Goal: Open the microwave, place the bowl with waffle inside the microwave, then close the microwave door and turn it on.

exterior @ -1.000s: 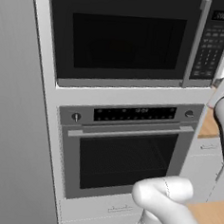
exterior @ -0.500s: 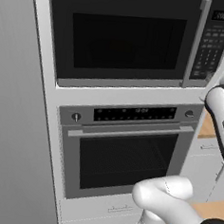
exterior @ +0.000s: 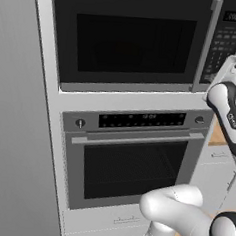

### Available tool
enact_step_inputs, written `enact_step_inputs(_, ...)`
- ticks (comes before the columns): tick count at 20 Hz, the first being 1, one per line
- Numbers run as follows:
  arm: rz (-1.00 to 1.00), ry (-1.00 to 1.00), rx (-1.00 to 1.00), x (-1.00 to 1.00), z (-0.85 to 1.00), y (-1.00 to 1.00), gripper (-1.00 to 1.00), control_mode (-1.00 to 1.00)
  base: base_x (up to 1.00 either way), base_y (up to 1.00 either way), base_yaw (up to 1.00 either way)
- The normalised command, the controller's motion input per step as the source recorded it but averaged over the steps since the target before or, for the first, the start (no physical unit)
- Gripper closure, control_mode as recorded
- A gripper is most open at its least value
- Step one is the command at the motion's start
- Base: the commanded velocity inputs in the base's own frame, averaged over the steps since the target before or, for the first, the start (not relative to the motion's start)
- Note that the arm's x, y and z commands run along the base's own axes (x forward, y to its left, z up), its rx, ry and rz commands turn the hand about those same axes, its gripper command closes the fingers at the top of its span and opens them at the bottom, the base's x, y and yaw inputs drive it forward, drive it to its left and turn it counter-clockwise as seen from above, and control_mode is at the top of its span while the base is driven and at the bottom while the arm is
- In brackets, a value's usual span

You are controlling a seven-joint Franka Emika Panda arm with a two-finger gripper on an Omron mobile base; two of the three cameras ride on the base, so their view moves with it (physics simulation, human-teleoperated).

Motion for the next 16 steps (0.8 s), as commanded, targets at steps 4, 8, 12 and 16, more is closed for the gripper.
enact_step_inputs(4,0.04,0.0,0.0,0.4,-0.28,-0.22,1.0,-1.0,0.0,0.0,0.0)
enact_step_inputs(8,0.03,0.0,0.0,0.37,-0.21,-0.14,1.0,-1.0,0.0,0.0,0.0)
enact_step_inputs(12,0.01,0.0,0.0,0.41,-0.02,0.0,1.0,-1.0,0.0,0.0,0.0)
enact_step_inputs(16,0.0,0.0,-0.04,0.54,-0.1,0.08,1.0,-1.0,0.0,0.0,0.0)
